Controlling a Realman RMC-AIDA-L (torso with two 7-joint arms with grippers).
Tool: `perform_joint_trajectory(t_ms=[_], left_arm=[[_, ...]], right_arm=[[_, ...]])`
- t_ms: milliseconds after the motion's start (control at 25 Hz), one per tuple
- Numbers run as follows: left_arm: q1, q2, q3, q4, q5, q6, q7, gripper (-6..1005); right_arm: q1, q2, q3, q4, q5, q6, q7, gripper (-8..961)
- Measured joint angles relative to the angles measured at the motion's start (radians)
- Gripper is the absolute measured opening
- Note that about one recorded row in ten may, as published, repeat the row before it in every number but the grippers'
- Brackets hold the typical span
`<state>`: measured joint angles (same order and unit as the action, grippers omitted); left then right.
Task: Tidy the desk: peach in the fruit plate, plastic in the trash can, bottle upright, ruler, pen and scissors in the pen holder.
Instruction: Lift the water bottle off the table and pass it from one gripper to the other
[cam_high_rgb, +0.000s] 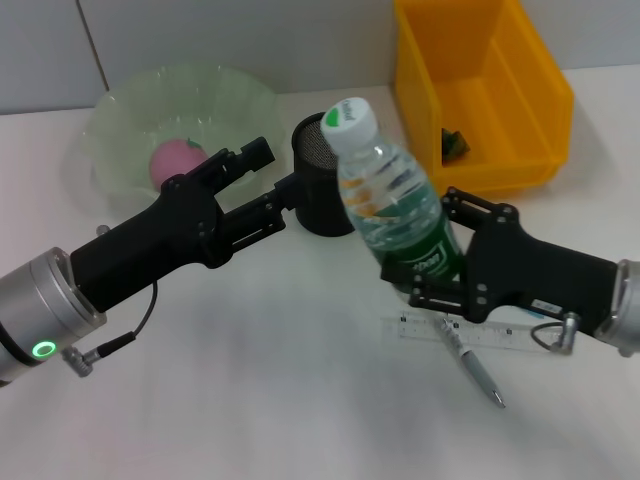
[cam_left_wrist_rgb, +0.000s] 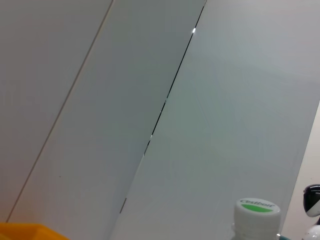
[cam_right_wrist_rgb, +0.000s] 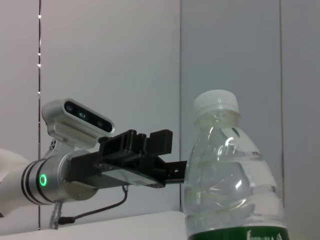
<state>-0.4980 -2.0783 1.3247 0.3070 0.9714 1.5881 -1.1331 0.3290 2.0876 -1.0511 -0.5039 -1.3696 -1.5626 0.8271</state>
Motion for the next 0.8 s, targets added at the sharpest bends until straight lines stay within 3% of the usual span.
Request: perform_joint_trajectory(t_ms=[800], left_arm=[[-0.008, -0.001, 0.001, -0.023, -0.016, 0.039, 0.005, 796]], right_arm=[[0.189, 0.003, -0.001, 0.278, 0.001, 0.04, -0.106, 774]])
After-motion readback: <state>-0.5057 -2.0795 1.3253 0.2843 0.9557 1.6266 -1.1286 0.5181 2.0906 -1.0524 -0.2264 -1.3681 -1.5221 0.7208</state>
